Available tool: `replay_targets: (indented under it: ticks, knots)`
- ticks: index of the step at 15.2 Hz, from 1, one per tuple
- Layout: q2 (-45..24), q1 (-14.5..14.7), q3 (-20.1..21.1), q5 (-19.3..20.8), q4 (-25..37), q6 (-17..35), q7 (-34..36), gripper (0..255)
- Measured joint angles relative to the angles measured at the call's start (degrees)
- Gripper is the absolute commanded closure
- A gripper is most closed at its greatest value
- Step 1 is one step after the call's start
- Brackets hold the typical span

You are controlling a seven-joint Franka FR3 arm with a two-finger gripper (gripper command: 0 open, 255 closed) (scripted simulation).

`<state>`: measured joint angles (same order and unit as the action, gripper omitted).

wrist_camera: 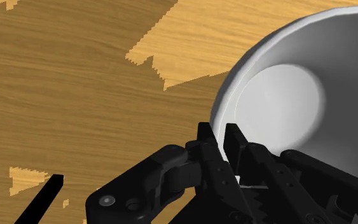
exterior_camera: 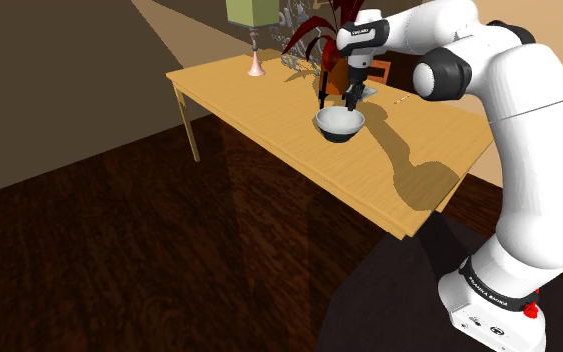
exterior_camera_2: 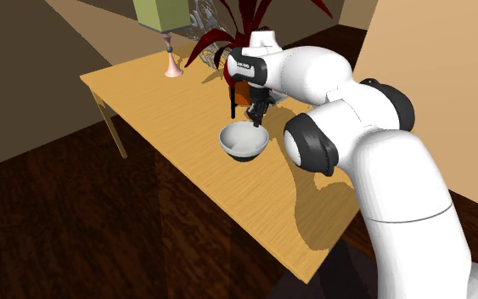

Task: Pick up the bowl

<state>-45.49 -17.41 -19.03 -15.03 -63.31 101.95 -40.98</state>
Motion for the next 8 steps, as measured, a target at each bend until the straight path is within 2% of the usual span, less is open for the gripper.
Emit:
replay_targets:
  ticks: [4, 8]
  knots:
    - [0.08, 0.02, -0.02, 0.01, -0.15, 0.10, -0.01, 255]
    - [0.31, -0.14, -0.07, 0.15, 1.69, -1.98, 0.27, 255]
